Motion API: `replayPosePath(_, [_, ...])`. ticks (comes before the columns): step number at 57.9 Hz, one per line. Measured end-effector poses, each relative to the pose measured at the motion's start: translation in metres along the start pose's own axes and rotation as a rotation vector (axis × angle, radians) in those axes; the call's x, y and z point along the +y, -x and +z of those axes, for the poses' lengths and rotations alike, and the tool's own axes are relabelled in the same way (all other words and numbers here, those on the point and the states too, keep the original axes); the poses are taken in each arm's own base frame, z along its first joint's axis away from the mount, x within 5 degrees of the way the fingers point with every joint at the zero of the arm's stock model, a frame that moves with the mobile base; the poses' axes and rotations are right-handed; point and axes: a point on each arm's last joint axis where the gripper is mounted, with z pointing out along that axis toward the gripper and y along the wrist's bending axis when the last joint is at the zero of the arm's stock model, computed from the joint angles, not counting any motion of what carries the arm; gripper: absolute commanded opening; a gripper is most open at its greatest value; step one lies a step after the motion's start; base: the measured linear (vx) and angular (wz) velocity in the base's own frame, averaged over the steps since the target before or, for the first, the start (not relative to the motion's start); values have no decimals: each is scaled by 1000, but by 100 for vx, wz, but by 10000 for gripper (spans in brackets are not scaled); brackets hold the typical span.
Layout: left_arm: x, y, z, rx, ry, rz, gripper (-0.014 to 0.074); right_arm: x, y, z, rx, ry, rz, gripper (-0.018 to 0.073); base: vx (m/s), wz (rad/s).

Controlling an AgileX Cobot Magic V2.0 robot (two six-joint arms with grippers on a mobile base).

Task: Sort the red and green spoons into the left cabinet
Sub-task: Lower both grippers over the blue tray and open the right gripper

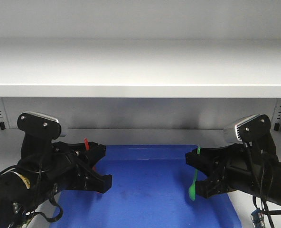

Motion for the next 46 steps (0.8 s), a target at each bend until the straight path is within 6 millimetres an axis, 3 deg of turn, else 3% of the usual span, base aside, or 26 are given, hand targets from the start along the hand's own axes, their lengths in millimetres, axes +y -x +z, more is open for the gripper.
replayPosePath(12, [0, -3, 4, 10, 2, 0, 382, 0, 0, 0, -1, 2, 1, 487, 0, 0])
replayPosePath(19, [1, -5, 5, 16, 3, 1, 526, 0, 0, 0, -1, 2, 1, 619, 0, 0])
replayPosePath(28, [1, -5, 5, 16, 3, 26, 603, 0, 0, 0, -1, 2, 1, 659, 0, 0])
replayPosePath(46, [0, -11, 5, 78, -12, 251, 582, 0, 0, 0, -1, 0, 1, 608, 0, 0])
